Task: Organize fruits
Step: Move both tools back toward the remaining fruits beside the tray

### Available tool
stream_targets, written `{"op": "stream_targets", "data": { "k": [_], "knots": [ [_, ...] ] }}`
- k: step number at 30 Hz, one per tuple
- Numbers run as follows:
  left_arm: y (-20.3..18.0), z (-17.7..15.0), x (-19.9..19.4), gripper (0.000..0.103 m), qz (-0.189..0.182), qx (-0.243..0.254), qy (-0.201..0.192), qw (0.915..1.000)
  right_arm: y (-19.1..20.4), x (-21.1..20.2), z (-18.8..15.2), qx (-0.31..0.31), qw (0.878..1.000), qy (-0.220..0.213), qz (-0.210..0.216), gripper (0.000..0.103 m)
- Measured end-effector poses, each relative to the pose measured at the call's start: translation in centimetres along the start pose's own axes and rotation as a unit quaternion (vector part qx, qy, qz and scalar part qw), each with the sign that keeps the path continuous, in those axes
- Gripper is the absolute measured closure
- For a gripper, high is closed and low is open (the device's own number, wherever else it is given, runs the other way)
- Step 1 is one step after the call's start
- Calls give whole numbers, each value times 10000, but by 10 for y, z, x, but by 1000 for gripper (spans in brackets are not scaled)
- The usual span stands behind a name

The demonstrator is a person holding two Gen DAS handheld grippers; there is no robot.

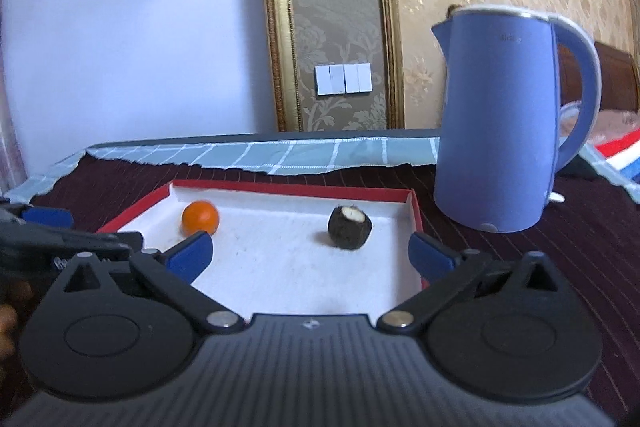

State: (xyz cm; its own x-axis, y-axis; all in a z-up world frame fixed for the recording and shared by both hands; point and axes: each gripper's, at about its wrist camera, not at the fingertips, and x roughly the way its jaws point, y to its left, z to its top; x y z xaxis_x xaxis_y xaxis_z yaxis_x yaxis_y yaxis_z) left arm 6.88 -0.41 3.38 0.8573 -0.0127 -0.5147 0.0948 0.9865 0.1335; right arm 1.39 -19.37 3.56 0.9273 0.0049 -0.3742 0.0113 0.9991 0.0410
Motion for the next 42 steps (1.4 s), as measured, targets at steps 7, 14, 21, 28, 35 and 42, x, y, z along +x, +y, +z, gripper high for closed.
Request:
{"op": "stream_targets", "data": {
  "k": [7, 14, 21, 28, 35, 42],
  "knots": [
    [23, -23, -23, 17, 105, -235, -79, 9996, 9, -27, -15, -35, 10000, 14, 11, 0],
    [41, -51, -43, 17, -91, -397, -34, 9992, 14, -52, -31, -166, 9998, 114, 35, 0],
    [36, -72, -58, 17, -109, -247, -23, 9996, 9, -69, -47, -209, 9992, 333, 102, 0],
    [17, -89, -61, 17, -318, 157, 8, 9994, 11, -73, -58, -370, 9974, 597, 169, 0],
    [15, -95, -52, 17, -392, 122, 134, 9991, 21, -56, -70, -596, 9930, 946, 384, 22],
    [22, -95, -48, 29, -615, -130, 277, 9976, 28, -45, -70, -681, 9897, 1139, 545, 50]
  ]
}}
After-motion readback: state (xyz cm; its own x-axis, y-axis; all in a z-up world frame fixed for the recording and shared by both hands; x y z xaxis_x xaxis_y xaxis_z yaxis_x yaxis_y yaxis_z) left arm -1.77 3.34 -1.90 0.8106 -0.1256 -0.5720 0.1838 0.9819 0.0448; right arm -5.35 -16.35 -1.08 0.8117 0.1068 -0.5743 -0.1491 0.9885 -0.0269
